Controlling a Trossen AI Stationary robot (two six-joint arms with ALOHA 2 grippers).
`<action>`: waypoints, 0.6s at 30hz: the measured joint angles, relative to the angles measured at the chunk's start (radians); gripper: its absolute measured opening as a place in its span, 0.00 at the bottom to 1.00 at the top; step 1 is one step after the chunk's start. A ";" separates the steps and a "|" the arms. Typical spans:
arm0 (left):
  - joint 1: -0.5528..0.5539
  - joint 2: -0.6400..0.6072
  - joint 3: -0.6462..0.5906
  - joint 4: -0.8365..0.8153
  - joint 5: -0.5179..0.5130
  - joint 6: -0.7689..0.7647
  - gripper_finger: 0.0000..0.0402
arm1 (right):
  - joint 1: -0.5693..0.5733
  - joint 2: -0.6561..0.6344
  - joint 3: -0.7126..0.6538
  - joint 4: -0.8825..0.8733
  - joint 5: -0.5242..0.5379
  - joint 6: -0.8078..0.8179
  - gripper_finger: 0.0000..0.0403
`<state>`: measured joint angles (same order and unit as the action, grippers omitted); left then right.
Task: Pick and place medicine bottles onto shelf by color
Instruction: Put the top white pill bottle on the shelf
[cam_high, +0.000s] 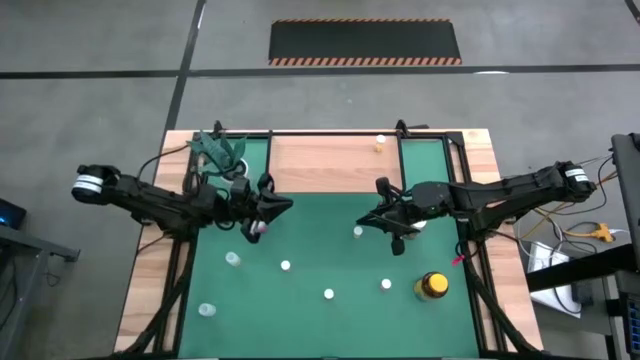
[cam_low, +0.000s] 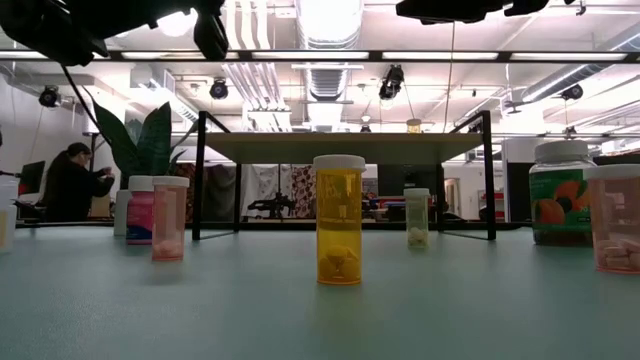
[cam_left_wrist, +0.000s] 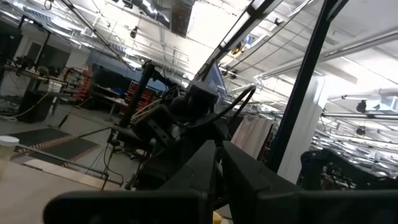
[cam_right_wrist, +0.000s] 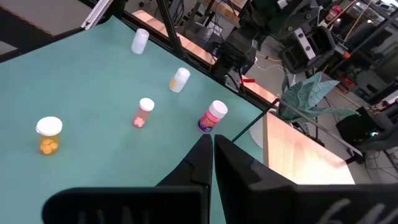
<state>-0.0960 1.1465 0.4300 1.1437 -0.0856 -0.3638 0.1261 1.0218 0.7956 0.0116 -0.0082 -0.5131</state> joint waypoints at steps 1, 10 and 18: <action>0.000 0.005 0.001 -0.001 0.000 0.000 0.03 | 0.000 0.000 0.000 0.000 0.000 0.001 0.02; 0.000 0.017 0.004 0.001 -0.001 0.001 0.03 | 0.000 0.000 0.000 -0.006 0.000 0.019 0.02; 0.000 0.016 0.004 -0.001 -0.001 0.002 0.03 | 0.000 0.001 0.000 -0.010 0.000 0.044 0.02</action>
<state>-0.0959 1.1625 0.4339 1.1427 -0.0868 -0.3621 0.1261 1.0225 0.7956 0.0018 -0.0079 -0.4686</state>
